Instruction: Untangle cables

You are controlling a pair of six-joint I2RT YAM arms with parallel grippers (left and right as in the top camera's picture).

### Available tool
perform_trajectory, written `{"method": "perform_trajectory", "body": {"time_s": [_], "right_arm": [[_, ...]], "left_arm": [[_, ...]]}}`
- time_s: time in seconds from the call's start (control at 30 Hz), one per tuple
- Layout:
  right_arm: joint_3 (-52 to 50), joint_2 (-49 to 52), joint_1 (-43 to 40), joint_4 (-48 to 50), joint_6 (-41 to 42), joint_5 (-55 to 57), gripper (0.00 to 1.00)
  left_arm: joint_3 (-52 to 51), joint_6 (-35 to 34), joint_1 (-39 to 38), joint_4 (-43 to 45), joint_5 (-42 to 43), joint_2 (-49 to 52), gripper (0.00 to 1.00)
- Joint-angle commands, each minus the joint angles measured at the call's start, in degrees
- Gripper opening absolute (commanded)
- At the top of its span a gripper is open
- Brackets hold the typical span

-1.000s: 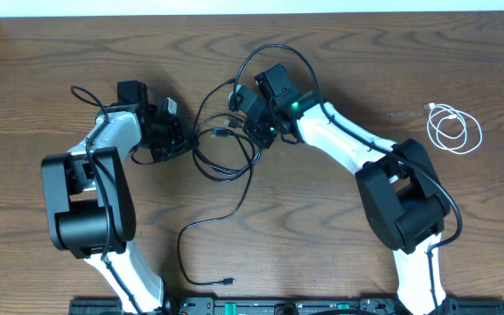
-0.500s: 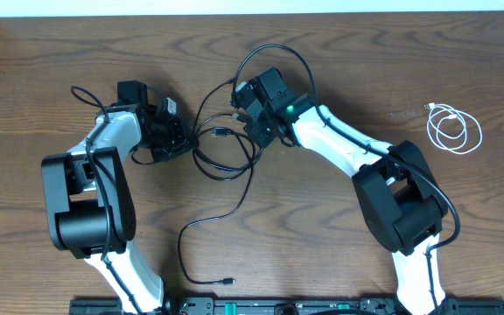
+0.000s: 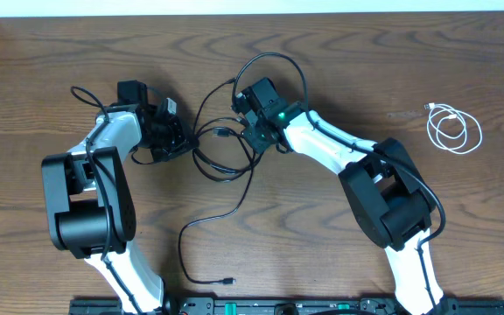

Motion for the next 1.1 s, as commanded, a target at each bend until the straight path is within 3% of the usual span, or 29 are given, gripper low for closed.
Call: {"method": "perform_trajectory", "body": {"time_s": [0.0, 0.23, 0.3, 0.4, 0.7, 0.9, 1.07], "right_arm": [[-0.44, 0.46, 0.11, 0.35, 6.23, 6.69, 0.01], [-0.46, 0.48, 0.11, 0.11, 10.05, 9.99, 0.1], [-0.44, 0.48, 0.13, 0.09, 10.05, 9.92, 0.29], [-0.44, 0.48, 0.11, 0.11, 10.03, 9.31, 0.45], [0.07, -0.09, -0.48, 0.92, 9.77, 8.26, 0.48], [1.75, -3.28, -2.36, 2.21, 4.42, -13.16, 0.49], [1.68, -3.19, -2.34, 2.05, 1.38, -20.46, 0.48]], "left_arm": [[-0.22, 0.04, 0.13, -0.44, -1.05, 0.07, 0.08], [-0.22, 0.04, 0.13, -0.46, -1.07, 0.07, 0.08], [-0.22, 0.04, 0.13, -0.46, -1.05, 0.07, 0.08], [-0.22, 0.04, 0.13, -0.46, -1.07, 0.07, 0.08], [-0.22, 0.04, 0.13, -0.46, -1.07, 0.07, 0.08], [-0.22, 0.04, 0.13, -0.44, -1.05, 0.07, 0.08], [-0.22, 0.04, 0.13, -0.44, -1.05, 0.07, 0.08]]}}
